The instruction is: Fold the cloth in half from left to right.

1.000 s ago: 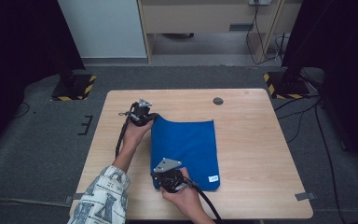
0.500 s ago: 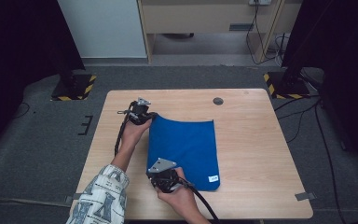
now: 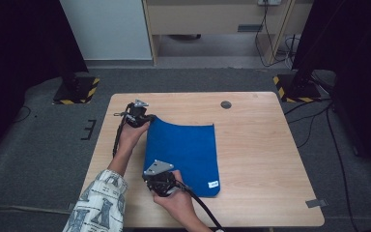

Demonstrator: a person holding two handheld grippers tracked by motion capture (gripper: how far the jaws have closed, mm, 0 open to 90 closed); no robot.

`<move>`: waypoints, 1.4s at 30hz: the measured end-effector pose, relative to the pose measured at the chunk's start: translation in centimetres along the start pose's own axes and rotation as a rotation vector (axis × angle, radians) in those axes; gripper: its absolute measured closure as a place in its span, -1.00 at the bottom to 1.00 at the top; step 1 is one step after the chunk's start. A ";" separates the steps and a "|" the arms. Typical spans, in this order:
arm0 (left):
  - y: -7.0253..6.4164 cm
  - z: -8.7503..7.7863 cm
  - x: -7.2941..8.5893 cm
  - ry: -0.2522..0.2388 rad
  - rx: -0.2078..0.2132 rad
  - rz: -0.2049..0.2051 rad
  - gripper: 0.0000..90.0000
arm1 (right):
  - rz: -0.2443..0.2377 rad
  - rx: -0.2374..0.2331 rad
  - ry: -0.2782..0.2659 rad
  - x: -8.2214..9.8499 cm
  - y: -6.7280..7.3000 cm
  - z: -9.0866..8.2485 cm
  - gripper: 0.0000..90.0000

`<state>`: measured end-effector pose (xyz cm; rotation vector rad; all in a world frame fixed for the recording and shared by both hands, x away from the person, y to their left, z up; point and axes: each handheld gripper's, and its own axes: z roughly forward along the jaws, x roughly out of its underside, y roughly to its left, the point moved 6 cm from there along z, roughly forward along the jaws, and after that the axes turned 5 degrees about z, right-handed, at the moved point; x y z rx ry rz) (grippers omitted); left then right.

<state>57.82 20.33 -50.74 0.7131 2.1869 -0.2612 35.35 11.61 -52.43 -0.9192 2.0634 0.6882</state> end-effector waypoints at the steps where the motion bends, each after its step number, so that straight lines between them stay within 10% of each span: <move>1: 0.1 0.0 0.1 0.008 -0.003 -0.008 0.91 | 0.009 -0.006 0.000 -0.1 0.1 0.1 0.96; 29: -9.2 5.8 -3.2 0.003 0.038 0.033 0.91 | 0.031 0.090 0.059 5.1 -6.4 -6.8 0.96; 42: -10.4 6.2 -4.3 -0.009 0.066 0.027 0.90 | 0.049 0.101 0.052 6.3 -7.1 -7.3 0.96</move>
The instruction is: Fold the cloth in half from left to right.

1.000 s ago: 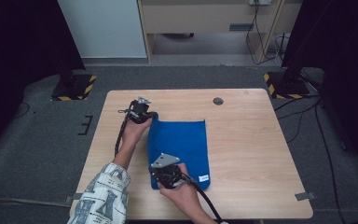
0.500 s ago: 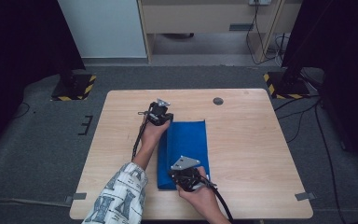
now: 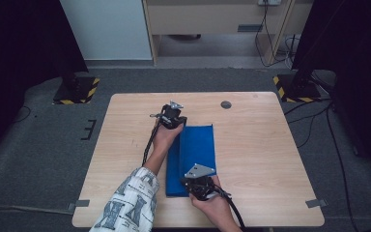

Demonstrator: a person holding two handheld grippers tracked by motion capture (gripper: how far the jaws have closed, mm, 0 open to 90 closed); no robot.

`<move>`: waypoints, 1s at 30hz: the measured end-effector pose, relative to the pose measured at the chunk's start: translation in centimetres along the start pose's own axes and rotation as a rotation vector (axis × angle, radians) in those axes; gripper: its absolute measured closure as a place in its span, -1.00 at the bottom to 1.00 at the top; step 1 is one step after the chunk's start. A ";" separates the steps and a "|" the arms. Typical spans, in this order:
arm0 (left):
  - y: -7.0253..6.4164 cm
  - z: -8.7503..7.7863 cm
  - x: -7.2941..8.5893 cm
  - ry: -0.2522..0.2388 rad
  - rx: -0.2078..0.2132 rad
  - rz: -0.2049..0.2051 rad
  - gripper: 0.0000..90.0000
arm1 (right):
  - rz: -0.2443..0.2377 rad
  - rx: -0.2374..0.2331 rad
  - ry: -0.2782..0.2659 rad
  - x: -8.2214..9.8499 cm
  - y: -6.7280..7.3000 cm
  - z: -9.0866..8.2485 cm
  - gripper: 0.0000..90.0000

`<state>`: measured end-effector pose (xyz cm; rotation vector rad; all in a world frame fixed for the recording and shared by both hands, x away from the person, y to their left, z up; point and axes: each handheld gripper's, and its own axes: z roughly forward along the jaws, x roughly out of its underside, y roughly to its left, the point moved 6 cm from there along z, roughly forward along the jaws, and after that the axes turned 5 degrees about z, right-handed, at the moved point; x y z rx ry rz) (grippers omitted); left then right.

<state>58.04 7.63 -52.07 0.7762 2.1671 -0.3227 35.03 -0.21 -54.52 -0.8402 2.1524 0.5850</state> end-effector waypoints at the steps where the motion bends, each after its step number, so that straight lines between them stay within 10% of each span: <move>1: -0.1 0.0 -0.1 0.000 -0.002 0.000 0.90 | 0.001 0.000 0.002 0.1 0.0 -0.1 0.96; 30: -3.4 2.4 -1.3 0.006 0.021 0.017 0.90 | 0.015 0.028 0.008 1.1 -2.2 -3.0 0.96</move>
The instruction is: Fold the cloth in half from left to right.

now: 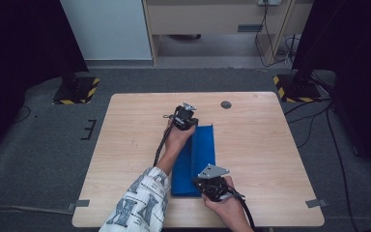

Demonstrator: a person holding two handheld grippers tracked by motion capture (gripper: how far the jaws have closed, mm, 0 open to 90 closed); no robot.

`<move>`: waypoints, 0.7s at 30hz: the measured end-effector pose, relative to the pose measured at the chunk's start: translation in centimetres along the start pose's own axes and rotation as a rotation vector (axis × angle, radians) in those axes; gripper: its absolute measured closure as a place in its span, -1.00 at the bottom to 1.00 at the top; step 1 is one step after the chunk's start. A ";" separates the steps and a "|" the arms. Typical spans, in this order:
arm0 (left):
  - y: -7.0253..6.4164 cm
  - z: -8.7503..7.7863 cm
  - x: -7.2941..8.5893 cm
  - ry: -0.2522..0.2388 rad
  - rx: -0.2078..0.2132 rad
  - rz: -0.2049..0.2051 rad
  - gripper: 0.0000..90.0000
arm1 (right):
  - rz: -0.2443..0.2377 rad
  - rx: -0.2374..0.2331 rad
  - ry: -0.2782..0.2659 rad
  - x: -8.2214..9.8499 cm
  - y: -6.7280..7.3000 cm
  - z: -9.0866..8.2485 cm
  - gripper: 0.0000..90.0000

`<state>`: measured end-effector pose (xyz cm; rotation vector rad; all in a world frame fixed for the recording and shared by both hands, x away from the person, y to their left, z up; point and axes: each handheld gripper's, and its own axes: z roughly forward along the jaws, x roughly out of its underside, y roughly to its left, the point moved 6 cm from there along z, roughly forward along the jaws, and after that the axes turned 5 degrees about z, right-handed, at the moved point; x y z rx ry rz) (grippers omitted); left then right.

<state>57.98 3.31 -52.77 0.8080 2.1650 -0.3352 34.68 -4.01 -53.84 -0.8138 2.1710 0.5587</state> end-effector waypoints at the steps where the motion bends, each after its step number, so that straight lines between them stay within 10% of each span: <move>1: 0.0 0.0 -0.1 -0.004 0.001 0.000 0.90 | 0.001 0.002 0.001 0.1 -0.1 0.0 0.96; 21: -1.8 1.7 -0.4 0.013 0.018 -0.004 0.89 | 0.049 0.005 0.009 1.3 -1.5 -1.2 0.96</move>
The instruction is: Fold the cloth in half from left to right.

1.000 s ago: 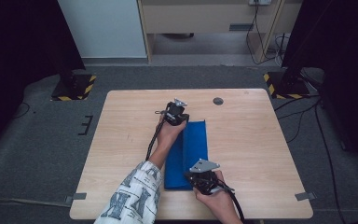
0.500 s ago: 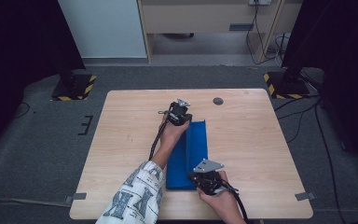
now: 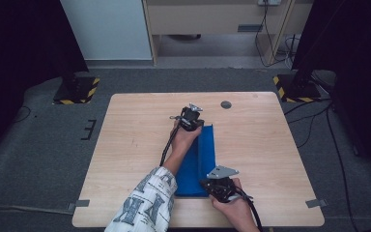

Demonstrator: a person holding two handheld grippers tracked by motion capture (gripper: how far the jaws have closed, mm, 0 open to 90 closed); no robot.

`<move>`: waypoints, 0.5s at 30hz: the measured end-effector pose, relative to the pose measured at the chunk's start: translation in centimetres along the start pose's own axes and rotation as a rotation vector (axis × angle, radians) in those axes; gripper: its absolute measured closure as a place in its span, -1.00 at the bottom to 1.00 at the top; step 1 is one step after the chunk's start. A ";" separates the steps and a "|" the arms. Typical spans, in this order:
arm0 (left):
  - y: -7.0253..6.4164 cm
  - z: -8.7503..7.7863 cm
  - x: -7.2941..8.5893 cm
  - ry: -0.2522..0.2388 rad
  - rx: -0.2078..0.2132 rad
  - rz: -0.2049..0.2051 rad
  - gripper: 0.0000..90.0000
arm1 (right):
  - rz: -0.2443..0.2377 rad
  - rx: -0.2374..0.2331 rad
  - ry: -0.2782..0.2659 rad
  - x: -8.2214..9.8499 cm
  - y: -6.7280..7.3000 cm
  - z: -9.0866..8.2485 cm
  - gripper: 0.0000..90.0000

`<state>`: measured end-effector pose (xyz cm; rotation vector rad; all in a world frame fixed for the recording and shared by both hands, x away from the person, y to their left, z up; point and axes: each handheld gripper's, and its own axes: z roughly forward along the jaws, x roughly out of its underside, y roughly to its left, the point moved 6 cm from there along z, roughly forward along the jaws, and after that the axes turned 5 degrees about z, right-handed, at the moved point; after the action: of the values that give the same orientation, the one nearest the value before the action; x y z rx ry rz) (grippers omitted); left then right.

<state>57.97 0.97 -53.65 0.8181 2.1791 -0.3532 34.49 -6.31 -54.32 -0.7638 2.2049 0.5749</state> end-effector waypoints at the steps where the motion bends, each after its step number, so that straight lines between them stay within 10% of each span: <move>1: 0.0 0.1 0.0 0.001 -0.003 0.003 0.89 | 0.002 -0.004 0.003 0.0 0.0 0.0 0.95; 15: -0.3 0.5 0.0 0.005 -0.016 0.002 0.88 | 0.022 -0.027 0.004 -0.1 0.2 0.3 0.89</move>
<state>58.04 0.54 -53.97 0.8128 2.1834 -0.3322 34.58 -5.94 -54.38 -0.7563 2.2162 0.6157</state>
